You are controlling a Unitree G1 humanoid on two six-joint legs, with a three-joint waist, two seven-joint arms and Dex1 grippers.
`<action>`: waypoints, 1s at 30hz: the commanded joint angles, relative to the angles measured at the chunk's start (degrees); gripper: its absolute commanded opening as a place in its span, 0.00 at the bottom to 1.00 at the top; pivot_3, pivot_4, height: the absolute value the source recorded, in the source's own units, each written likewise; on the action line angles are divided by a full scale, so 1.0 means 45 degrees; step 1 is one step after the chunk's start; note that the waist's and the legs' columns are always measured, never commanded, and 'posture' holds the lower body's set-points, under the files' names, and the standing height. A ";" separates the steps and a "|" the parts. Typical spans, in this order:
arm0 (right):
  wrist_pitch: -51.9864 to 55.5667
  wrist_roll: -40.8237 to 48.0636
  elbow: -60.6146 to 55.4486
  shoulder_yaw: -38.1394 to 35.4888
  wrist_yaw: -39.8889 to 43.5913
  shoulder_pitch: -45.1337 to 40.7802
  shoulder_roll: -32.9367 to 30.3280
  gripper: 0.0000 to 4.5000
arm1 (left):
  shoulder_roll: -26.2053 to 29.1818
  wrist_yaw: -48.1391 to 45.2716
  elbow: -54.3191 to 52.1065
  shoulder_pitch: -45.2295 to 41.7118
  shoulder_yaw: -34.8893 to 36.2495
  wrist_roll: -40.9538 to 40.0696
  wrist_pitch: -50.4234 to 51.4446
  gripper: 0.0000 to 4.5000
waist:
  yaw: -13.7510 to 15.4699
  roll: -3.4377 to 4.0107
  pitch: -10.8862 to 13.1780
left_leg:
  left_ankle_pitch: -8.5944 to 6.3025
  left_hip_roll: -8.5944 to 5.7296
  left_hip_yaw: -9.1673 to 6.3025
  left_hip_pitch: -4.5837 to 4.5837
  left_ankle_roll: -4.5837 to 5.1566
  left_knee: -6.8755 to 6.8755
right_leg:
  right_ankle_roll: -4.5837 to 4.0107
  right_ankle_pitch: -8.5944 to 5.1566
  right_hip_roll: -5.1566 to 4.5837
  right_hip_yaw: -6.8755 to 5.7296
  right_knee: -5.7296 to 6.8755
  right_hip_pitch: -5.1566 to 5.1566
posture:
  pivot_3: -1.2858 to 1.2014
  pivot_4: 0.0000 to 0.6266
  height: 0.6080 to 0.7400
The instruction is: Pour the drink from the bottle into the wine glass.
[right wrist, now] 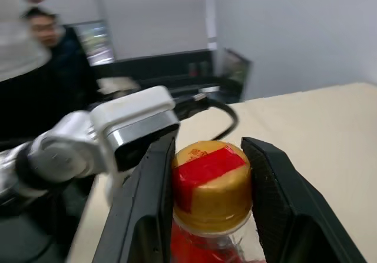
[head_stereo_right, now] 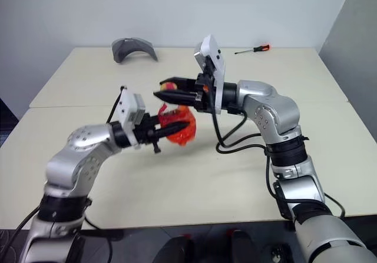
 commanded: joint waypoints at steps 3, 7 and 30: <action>-0.0409 0.0741 0.0435 0.0318 0.2769 -0.1267 0.0223 0.32 | 0.0510 0.0655 -0.3646 0.1039 0.0552 -0.2076 0.1314 0.21 | 0.0042 0.0002 0.0000 | -0.0001 0.0002 -0.0018 0.0011 0.0003 0.0001 | 0.0000 0.0000 0.0001 -0.0018 0.0005 0.0015 | 0.52 0.24 1.00; -0.1387 0.0139 0.1502 0.0950 0.4219 -0.1777 0.0688 0.32 | 0.0985 0.1387 -0.4655 0.1944 0.1488 -0.2720 0.1778 0.21 | 0.0110 0.0004 0.0002 | -0.0002 0.0000 -0.0018 0.0032 0.0003 0.0004 | 0.0000 0.0000 0.0001 -0.0019 -0.0001 0.0040 | 0.52 0.24 1.00; 0.1309 0.0491 -0.4231 -0.1566 -0.3172 0.1745 -0.0395 0.99 | 0.0288 0.1530 -0.0103 0.0433 0.0033 -0.0011 -0.0851 0.21 | 0.0153 0.0009 0.0005 | 0.0002 -0.0002 -0.0019 0.0016 -0.0005 -0.0004 | -0.0005 -0.0003 -0.0001 -0.0025 -0.0002 0.0027 | 0.52 0.24 1.00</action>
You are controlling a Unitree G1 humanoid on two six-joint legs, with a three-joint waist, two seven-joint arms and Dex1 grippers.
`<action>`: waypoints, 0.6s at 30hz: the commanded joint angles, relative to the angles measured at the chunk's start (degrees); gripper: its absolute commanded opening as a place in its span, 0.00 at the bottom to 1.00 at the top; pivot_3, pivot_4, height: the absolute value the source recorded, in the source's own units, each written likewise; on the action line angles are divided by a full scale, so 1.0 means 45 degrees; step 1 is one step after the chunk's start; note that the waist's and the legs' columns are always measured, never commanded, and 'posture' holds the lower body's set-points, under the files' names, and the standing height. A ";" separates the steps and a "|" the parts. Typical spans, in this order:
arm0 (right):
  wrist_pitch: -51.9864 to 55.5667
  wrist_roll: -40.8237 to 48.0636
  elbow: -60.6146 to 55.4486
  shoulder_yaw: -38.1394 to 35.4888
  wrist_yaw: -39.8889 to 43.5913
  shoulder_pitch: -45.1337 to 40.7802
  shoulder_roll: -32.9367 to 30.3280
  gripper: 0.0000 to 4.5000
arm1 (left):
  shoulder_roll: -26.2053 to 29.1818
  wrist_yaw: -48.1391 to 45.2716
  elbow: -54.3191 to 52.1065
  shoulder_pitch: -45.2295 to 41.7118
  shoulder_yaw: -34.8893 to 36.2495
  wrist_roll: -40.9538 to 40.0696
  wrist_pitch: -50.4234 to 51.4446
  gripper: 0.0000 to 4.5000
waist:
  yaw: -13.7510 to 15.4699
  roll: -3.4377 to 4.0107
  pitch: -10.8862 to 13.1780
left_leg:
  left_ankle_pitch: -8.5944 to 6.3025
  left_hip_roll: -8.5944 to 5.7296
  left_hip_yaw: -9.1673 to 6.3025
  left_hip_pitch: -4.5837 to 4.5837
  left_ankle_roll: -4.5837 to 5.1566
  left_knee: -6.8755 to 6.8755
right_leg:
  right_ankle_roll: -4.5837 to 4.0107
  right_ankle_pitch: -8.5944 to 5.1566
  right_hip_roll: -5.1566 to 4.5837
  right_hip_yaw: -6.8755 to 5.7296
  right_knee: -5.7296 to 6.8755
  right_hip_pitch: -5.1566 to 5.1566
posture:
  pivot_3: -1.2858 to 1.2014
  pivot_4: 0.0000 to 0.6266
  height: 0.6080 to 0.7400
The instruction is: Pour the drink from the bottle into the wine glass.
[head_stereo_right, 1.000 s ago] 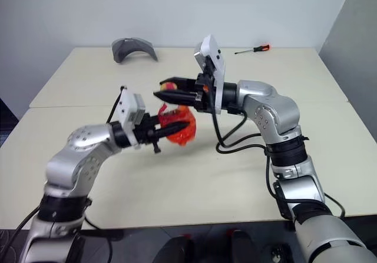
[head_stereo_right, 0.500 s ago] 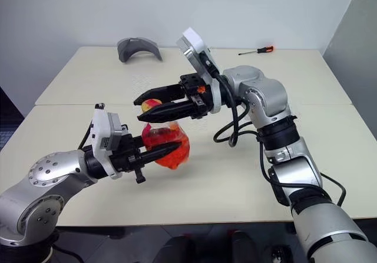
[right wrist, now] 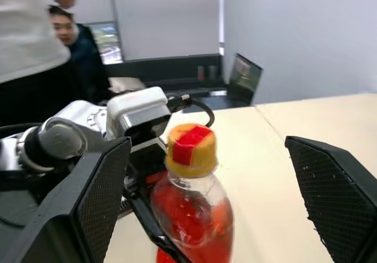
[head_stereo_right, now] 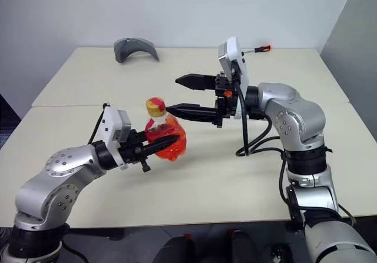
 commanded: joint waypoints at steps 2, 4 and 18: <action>-0.0140 0.0002 -0.1212 0.0099 -0.1667 0.0019 0.0702 0.99 | -0.0543 -0.0383 0.1025 -0.1504 -0.0524 0.0638 -0.1172 0.21 | 0.0014 -0.0001 0.0000 | 0.0000 0.0000 -0.0002 0.0000 0.0000 0.0000 | 0.0000 0.0000 0.0000 -0.0003 0.0000 0.0001 | 0.52 0.24 1.00; -0.0532 -0.0420 -0.0975 0.0390 -0.2260 -0.0042 0.1109 0.99 | -0.0887 -0.0478 0.1516 -0.2071 -0.0795 0.0880 -0.1451 0.21 | 0.0012 -0.0001 -0.0001 | 0.0002 -0.0001 0.0001 -0.0004 -0.0004 0.0007 | 0.0001 0.0000 0.0000 0.0000 -0.0002 0.0001 | 0.52 0.24 1.00; -0.2798 -0.2141 0.2078 0.0806 -0.3273 -0.1135 0.2185 0.99 | -0.1159 -0.0744 0.1642 -0.2190 -0.0865 0.1165 -0.1775 0.21 | -0.0025 -0.0001 -0.0001 | 0.0011 -0.0002 0.0010 -0.0006 -0.0020 0.0004 | 0.0001 0.0000 0.0001 0.0012 0.0003 -0.0012 | 0.52 0.24 1.00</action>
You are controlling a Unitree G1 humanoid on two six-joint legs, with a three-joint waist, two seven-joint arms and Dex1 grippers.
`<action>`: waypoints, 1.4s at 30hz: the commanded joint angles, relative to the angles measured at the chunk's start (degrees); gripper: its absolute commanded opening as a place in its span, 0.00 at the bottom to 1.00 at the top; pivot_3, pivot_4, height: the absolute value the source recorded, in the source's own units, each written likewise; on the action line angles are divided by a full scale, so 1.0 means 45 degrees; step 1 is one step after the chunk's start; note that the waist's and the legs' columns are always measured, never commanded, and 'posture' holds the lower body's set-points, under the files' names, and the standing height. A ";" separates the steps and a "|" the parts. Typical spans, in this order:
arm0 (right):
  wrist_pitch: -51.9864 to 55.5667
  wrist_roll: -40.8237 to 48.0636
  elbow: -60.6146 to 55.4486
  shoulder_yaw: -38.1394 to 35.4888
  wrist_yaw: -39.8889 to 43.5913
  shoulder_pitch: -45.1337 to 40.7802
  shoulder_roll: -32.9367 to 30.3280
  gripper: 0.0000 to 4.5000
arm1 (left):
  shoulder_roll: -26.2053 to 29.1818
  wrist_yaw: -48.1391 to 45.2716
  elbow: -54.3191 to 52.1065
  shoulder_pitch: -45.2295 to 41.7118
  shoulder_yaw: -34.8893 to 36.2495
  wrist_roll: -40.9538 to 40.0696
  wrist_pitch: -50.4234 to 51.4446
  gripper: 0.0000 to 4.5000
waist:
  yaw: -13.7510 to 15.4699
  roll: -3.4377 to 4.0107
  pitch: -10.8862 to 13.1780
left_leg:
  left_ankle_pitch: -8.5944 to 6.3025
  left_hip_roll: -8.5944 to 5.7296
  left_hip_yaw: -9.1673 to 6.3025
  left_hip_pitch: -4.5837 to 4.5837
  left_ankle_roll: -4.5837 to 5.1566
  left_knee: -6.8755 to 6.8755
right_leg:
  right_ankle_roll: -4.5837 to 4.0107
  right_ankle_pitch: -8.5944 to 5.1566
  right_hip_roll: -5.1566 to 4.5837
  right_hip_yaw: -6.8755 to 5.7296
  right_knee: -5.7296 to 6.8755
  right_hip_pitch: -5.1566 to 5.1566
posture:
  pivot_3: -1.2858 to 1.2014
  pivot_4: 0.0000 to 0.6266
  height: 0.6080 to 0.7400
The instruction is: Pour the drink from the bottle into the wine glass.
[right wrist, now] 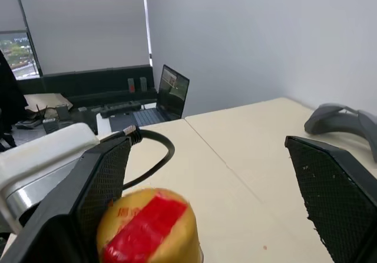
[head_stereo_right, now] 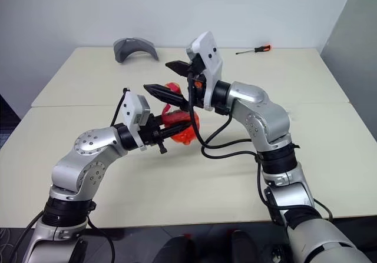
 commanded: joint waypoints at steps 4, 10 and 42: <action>-0.0321 -0.0046 -0.0127 -0.0437 0.0320 -0.0222 -0.0660 0.99 | 0.0088 0.0090 -0.0596 0.0038 0.0478 -0.0075 -0.0253 0.21 | 0.0003 0.0000 0.0000 | -0.0001 0.0000 -0.0002 -0.0002 0.0002 0.0001 | 0.0000 0.0000 0.0000 -0.0004 0.0001 -0.0001 | 0.52 0.24 1.00; 0.0029 0.0125 -0.0408 -0.0852 0.1054 0.0431 -0.2317 0.99 | 0.0142 0.0194 -0.0554 -0.0068 0.0550 -0.0085 -0.0260 0.21 | 0.0012 0.0000 0.0000 | -0.0009 0.0000 -0.0001 -0.0004 0.0015 0.0003 | 0.0000 0.0000 -0.0001 -0.0001 -0.0002 0.0001 | 0.52 0.24 1.00; -0.0143 0.0944 0.0725 -0.0813 0.1682 -0.0709 -0.1256 0.99 | -0.0131 0.0028 0.0048 -0.0467 0.0554 0.0312 -0.0519 0.20 | 0.0042 -0.0002 0.0002 | -0.0002 -0.0002 0.0001 -0.0008 0.0005 0.0010 | 0.0001 0.0001 -0.0003 -0.0002 -0.0004 0.0002 | 0.52 0.24 1.00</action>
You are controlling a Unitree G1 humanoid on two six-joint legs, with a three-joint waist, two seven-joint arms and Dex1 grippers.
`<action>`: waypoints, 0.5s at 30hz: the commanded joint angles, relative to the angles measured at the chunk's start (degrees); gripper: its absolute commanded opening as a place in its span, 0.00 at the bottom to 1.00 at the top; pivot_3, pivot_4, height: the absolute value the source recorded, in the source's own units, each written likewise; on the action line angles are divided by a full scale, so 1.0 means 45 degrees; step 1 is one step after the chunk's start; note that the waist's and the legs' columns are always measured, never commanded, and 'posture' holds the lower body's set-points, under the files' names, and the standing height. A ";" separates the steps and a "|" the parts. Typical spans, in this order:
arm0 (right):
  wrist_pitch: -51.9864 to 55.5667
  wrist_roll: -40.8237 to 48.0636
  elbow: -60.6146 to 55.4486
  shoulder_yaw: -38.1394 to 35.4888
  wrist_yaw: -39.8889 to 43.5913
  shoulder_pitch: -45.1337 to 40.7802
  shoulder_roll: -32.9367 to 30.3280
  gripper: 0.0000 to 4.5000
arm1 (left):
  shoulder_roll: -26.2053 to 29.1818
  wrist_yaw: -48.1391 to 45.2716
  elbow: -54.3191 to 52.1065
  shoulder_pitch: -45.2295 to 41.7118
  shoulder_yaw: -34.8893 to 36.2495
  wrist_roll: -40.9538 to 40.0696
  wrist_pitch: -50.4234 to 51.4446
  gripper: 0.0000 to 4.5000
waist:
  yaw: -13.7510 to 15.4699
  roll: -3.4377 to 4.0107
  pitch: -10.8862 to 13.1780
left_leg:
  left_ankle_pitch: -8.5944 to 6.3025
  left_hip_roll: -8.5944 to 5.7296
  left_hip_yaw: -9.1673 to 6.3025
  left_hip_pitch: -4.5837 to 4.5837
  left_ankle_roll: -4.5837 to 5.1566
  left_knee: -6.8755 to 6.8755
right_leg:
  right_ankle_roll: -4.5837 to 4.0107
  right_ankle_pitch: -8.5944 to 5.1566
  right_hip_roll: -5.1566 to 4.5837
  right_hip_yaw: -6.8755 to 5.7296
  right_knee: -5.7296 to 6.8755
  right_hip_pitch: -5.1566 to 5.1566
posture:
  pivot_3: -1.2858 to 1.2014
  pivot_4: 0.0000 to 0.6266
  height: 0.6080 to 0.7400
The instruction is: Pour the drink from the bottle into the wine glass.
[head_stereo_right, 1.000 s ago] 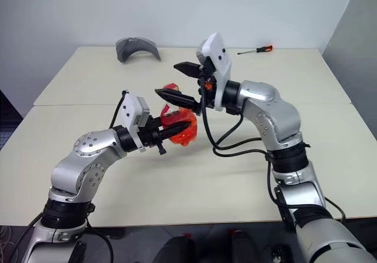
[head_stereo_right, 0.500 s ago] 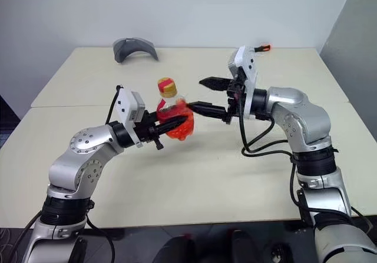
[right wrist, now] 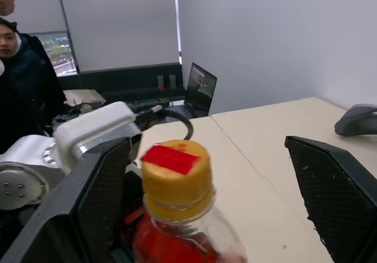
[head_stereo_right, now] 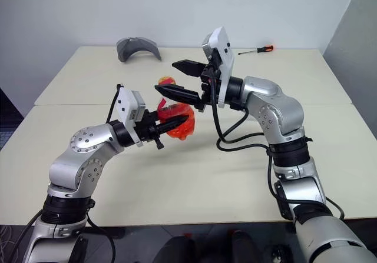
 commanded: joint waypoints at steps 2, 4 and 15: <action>-0.0523 -0.0215 -0.0070 -0.0230 -0.0037 -0.0256 -0.0124 0.99 | -0.0072 0.0017 -0.0368 -0.0145 0.0171 -0.0020 -0.0334 0.20 | -0.0024 0.0001 0.0000 | 0.0000 0.0001 0.0000 0.0001 0.0000 -0.0002 | 0.0000 0.0000 0.0001 0.0000 0.0002 -0.0002 | 0.52 0.24 1.00; -0.0556 -0.0296 -0.0073 -0.0219 0.0136 -0.0150 -0.0379 0.99 | -0.0085 0.0015 -0.0394 -0.0121 0.0180 -0.0013 -0.0331 0.20 | -0.0032 0.0000 0.0000 | -0.0001 0.0001 0.0000 0.0001 0.0001 -0.0004 | 0.0000 0.0000 0.0001 0.0000 0.0003 -0.0003 | 0.52 0.24 1.00; 0.0116 0.0162 -0.0559 -0.0576 0.1098 0.0335 -0.2186 0.99 | -0.0031 -0.0079 -0.0318 -0.0096 0.0290 0.0025 -0.0390 0.20 | -0.0003 0.0000 0.0000 | -0.0009 0.0001 0.0002 0.0000 0.0016 -0.0001 | 0.0000 0.0000 0.0000 0.0002 -0.0003 0.0005 | 0.52 0.24 1.00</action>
